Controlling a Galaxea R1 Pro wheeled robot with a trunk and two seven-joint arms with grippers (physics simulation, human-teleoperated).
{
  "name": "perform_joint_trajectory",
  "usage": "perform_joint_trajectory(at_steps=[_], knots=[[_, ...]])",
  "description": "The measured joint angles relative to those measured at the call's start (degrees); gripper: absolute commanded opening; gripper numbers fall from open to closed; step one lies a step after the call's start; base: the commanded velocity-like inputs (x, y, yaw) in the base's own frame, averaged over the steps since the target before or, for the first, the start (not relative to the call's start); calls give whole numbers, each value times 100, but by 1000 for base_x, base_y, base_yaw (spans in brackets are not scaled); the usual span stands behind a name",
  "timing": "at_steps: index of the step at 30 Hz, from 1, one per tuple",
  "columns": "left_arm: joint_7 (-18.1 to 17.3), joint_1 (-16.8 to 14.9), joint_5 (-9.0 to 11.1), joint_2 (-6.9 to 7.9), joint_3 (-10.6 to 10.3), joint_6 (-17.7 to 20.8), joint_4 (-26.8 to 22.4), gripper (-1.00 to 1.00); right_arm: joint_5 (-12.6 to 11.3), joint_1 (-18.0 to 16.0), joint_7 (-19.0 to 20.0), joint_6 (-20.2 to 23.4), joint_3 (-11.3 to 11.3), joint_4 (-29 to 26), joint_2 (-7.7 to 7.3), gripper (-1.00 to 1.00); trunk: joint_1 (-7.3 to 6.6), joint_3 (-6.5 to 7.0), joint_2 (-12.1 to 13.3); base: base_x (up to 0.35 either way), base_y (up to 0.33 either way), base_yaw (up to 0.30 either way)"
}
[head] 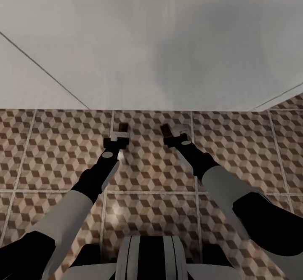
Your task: Take the four mousetraps from the cabinet in the bathroom and place them on the bathroom floor. Make sure all four end up on the same floor surface, and ensure that at least two of them are either under or directly next to the same bathroom sink.
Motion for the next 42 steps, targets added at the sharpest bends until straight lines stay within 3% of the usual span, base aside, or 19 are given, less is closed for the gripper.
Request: perform_joint_trajectory(at_steps=[42], knots=[[14, 0, -1, 47, -5, -102, 11, -100, -7, 0, 7, -153, 9, 44, -5, -100, 1, 0, 0, 41, 7, 0]])
